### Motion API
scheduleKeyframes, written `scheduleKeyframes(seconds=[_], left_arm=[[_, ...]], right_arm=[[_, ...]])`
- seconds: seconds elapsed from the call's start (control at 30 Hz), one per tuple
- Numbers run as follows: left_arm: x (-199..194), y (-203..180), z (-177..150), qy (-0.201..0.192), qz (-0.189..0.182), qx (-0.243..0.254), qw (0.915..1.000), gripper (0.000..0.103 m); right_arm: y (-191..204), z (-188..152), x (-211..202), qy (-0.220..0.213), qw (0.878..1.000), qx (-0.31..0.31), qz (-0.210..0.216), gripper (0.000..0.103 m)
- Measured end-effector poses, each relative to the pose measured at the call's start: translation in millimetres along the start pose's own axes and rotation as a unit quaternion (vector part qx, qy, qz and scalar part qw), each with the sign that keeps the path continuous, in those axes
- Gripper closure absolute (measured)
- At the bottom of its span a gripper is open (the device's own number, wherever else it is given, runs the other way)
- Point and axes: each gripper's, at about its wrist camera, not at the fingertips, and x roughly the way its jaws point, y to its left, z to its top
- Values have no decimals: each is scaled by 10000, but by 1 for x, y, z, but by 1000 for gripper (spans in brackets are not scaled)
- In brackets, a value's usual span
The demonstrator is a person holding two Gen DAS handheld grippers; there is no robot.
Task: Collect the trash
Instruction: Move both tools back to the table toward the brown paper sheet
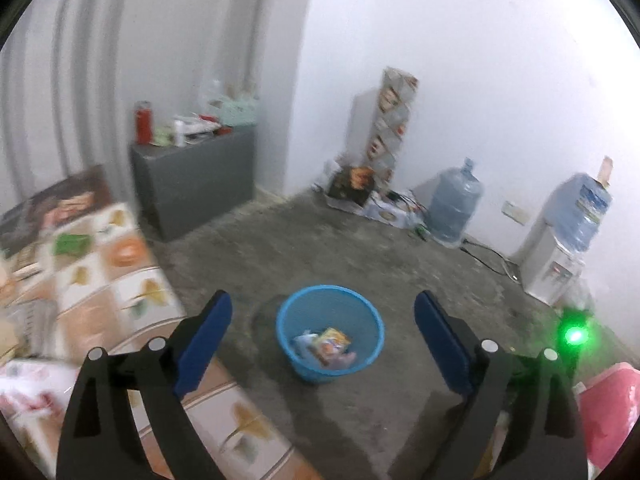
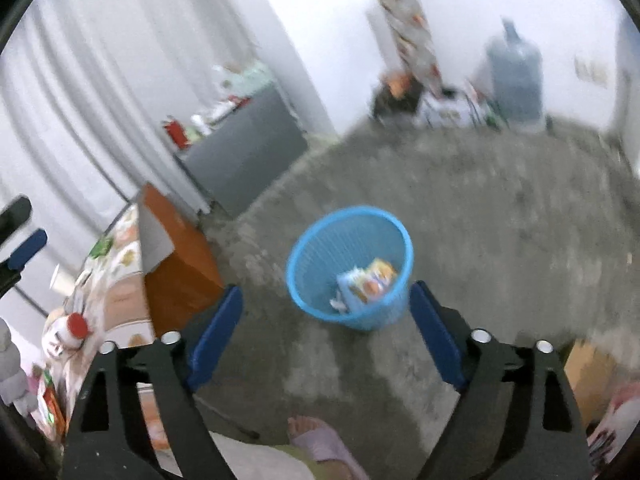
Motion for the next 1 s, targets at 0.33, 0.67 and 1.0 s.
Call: scheduleKeyframes(seconds=[0.33,0.67,1.0], left_arm=[[-126,93,-58,-33,960,-959,9907,12],[-243,177,-123,-401,2048,-2025,9568,13],[-268,213,-113,-549,2167,-2251,9484,13]], right_arm=[[60,-1,-31,-167,9942,-1006,335,8],[124,-3,-32,467,9802,-1138,1549,8],[191,-7,-26,754,9589,-1613,2208,8]])
